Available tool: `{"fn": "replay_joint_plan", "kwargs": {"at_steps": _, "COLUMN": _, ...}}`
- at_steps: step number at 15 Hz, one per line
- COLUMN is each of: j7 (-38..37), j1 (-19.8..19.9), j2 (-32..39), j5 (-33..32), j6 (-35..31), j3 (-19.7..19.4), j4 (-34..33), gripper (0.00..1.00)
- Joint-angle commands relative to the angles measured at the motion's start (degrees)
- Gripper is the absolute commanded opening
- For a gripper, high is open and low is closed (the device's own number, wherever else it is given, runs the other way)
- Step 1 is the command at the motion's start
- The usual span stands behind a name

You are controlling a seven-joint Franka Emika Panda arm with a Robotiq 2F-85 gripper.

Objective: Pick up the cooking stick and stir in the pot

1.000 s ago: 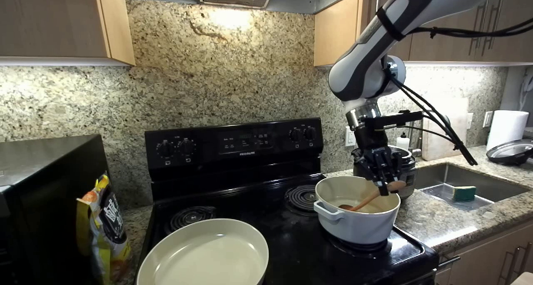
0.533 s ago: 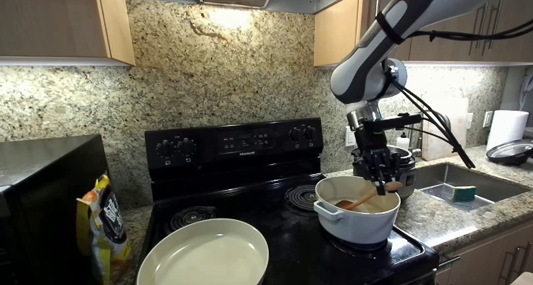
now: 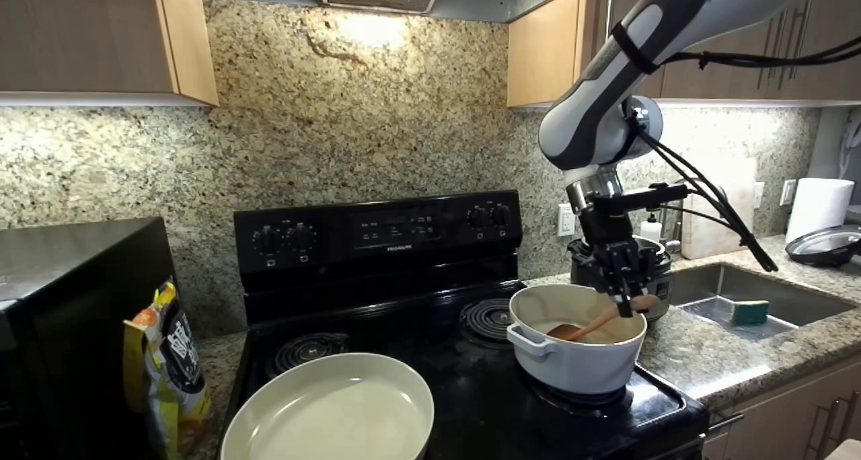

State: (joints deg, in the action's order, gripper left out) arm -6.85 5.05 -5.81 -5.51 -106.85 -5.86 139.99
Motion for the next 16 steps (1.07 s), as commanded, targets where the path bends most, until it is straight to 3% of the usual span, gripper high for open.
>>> {"fn": "replay_joint_plan", "kwargs": {"at_steps": 1, "j7": 1.2, "j1": -0.6, "j2": -1.8, "j5": 0.3, "j6": 2.9, "j3": 1.2, "j4": 1.8, "gripper": 0.08}}
{"fn": "replay_joint_plan", "kwargs": {"at_steps": 8, "j7": 1.7, "j1": -2.6, "j2": -1.1, "j5": 0.9, "j6": 7.7, "j3": 3.3, "j4": 1.0, "gripper": 0.08}}
{"fn": "replay_joint_plan", "kwargs": {"at_steps": 16, "j7": 0.9, "j1": -3.5, "j2": -0.2, "j5": 1.7, "j6": 6.4, "j3": 4.1, "j4": -1.2, "gripper": 0.08}}
